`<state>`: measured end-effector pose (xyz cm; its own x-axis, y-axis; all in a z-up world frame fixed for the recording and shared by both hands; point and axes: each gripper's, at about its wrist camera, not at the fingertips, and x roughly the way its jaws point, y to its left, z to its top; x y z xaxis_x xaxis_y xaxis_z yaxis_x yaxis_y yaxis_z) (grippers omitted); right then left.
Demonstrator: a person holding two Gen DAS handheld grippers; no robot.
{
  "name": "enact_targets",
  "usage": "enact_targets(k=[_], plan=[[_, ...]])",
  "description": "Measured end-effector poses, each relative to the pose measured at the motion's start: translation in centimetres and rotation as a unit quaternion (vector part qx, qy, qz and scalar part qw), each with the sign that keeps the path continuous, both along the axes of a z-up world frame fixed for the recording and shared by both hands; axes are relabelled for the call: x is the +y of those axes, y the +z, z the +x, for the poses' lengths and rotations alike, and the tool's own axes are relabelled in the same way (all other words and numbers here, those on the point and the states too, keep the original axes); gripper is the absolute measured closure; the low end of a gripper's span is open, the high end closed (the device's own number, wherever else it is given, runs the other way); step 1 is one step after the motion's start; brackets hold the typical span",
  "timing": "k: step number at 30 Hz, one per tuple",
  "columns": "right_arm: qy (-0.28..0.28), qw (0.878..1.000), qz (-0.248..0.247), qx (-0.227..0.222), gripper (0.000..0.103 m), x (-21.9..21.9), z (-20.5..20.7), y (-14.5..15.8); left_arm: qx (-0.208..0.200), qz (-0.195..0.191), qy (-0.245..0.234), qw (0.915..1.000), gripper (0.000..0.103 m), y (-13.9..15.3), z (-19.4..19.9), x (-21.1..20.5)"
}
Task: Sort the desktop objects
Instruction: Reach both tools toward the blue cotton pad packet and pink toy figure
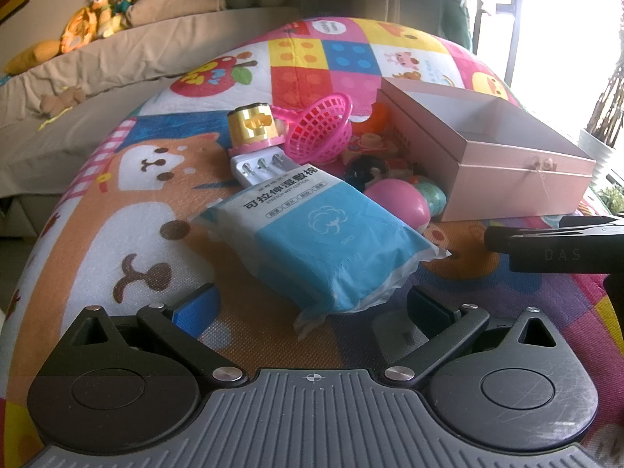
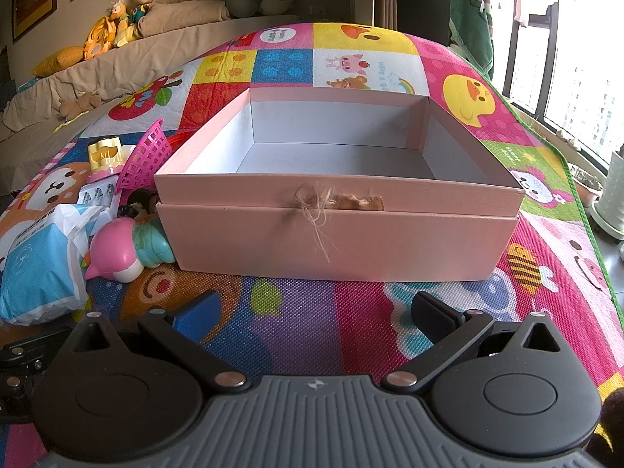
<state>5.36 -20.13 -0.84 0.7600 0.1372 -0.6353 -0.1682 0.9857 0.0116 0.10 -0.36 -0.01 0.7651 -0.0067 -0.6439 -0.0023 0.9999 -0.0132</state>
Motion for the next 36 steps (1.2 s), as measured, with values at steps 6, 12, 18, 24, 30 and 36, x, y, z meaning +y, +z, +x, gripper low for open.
enact_targets(k=[6, 12, 18, 24, 30, 36], plan=[[0.000, 1.000, 0.000, 0.000, 0.000, 0.0, 0.0, 0.0, 0.000, -0.001, 0.000, 1.0000, 0.000, 0.0, 0.0, 0.0], [0.000, 1.000, 0.000, 0.000, 0.000, 0.0, 0.0, 0.0, 0.000, 0.000, 0.000, 1.0000, 0.000, 0.0, 0.0, 0.0], [0.000, 1.000, 0.000, 0.000, 0.000, 0.0, 0.0, 0.1, 0.000, -0.002, 0.000, 1.0000, 0.000, 0.1, -0.3, 0.2], [0.015, 1.000, 0.000, 0.010, 0.000, 0.0, -0.7, 0.2, 0.003, -0.003, -0.004, 1.0000, 0.000, 0.1, -0.5, 0.4], [0.037, 0.999, -0.003, 0.025, 0.000, -0.7, -4.2, 0.6, 0.011, 0.008, -0.007, 0.9999, 0.000, 0.1, -0.2, 0.2], [0.035, 0.999, -0.008, 0.027, 0.000, -0.8, -6.6, 0.6, 0.025, 0.009, -0.019, 0.9995, 0.000, 0.3, 0.0, 0.4]])
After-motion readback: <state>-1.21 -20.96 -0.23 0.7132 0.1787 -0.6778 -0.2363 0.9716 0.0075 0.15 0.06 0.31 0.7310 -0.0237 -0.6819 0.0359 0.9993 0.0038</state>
